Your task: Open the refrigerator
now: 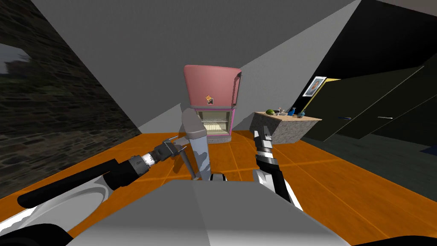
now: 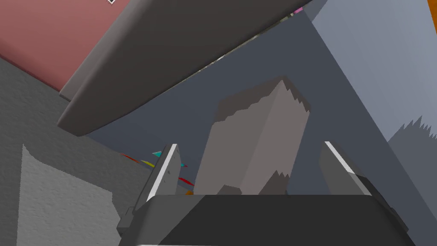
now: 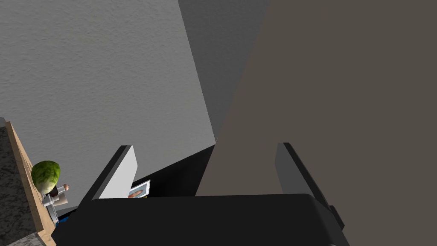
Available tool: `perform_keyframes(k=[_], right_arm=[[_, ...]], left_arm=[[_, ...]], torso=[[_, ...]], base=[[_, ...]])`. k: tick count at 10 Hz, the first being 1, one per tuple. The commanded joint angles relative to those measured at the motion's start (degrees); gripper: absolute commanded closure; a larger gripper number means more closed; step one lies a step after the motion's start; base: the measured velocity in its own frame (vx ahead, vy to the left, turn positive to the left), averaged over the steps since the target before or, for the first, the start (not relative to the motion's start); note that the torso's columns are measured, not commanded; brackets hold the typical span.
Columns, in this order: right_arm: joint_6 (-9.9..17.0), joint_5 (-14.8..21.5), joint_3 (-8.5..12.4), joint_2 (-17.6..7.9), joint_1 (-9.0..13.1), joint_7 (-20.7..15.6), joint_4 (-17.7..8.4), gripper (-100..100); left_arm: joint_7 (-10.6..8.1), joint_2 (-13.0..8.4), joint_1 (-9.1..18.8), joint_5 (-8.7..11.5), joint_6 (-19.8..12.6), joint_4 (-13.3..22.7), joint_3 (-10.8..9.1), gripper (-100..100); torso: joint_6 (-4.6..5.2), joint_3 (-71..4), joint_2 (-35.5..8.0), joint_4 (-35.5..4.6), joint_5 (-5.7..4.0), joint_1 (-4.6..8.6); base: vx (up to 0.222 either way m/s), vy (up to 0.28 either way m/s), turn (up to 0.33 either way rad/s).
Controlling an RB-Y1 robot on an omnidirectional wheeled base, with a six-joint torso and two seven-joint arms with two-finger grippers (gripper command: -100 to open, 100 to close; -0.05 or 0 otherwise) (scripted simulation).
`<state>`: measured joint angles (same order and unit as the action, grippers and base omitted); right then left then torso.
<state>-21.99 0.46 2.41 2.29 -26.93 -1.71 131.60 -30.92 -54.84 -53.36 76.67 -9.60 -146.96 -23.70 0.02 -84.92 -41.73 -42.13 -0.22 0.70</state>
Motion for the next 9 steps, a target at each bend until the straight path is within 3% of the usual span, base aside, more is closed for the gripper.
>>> perform_keyframes(k=[1, 5, 8, 9], right_arm=[[0.00, 0.00, 0.00, 0.01, 0.00, 0.00, 0.00, 0], [0.00, 0.00, 0.00, 0.00, 0.01, 0.00, 0.00, 0], [0.00, 0.00, 0.00, 0.00, 0.01, 0.00, 0.00, 0], [0.00, 0.00, 0.00, 0.00, 0.01, 0.00, 0.00, 0]], left_arm=[[-0.86, -3.31, -1.59, 3.70, 0.85, 0.00, -4.15, -100], [-2.24, -8.42, -3.96, 9.43, 2.04, -0.03, -10.85, -100], [-2.59, -9.69, -4.56, 10.86, 2.34, -0.03, -12.52, -100], [-2.94, -10.97, -5.15, 12.29, 2.64, -0.04, -14.20, -100]], torso=[[0.17, 0.10, -0.19, -0.09, -0.03, -0.09], [-0.02, 0.34, -0.63, -0.30, 0.17, -0.84], [0.02, 0.23, -0.42, -0.18, 0.17, -0.70], [0.00, 0.25, -0.42, -0.14, 0.19, -0.68]], base=[[0.020, -0.067, 0.046], [0.002, -0.037, 0.042], [0.001, -0.008, 0.016], [0.004, -0.016, 0.032]])
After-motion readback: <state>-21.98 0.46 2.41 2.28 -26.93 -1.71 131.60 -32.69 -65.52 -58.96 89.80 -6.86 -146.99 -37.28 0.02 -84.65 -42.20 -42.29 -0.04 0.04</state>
